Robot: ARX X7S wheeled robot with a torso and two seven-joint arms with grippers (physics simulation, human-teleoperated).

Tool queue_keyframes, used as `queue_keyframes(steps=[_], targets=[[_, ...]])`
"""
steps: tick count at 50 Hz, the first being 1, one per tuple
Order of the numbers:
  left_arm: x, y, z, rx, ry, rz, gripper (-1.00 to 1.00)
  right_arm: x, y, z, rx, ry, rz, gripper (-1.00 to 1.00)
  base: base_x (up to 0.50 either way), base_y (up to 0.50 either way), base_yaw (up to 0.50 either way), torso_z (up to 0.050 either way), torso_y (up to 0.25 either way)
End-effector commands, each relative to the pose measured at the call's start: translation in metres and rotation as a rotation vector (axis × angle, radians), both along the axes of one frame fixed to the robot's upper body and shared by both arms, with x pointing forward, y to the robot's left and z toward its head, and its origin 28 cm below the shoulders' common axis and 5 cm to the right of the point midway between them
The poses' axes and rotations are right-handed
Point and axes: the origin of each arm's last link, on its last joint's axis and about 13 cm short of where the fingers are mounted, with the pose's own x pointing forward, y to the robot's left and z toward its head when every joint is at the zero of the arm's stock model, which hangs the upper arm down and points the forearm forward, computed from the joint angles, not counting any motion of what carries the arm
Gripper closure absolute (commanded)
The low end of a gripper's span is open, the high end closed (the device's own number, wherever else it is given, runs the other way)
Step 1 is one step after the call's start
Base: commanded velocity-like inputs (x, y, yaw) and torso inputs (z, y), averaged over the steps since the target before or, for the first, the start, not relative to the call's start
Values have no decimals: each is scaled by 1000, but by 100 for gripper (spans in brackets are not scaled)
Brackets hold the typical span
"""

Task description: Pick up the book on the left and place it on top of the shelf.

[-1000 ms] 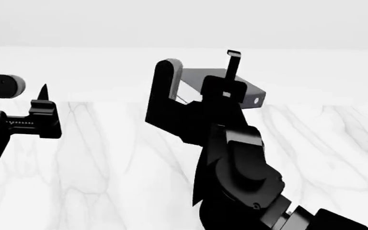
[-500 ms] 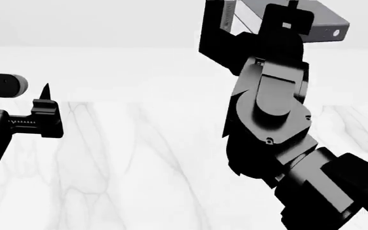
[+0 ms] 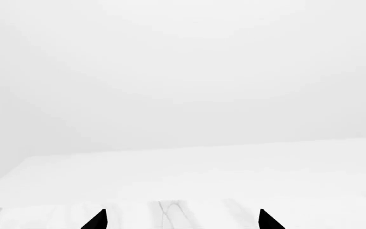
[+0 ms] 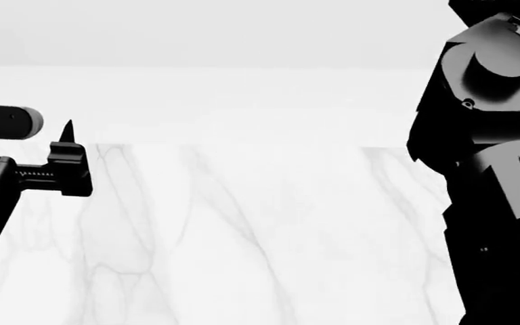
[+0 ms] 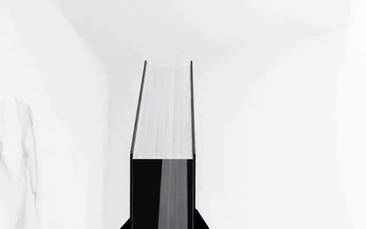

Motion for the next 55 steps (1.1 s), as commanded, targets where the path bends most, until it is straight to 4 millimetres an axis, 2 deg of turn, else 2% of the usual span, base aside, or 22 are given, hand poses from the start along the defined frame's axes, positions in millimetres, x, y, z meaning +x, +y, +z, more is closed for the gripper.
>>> queue_keyframes(steps=[1,7,14,25,37,43,55], targets=[[0,1,-1,0,1,2,-100,-20,-29,24,-120,-32,-250,100,0,0,0,0,0],[1,1,-2,-2,3,2,-100,-33,-46,20,-113,-9,-390,100,0,0,0,0,2],[1,0,-3,0,7,0,-100,-47,-64,9,-183,56,-560,100,0,0,0,2,0],[1,0,-2,2,8,-3,-100,-67,-76,3,-204,122,-813,100,0,0,0,0,2],[0,0,-4,2,9,-2,-100,-72,-82,-15,-114,147,-858,100,0,0,0,0,1],[0,0,-6,1,13,0,-100,-73,-88,-34,-57,147,-848,100,0,0,0,0,0],[0,0,-6,6,14,2,-100,-83,-103,-60,-15,159,-898,100,0,0,0,0,1]])
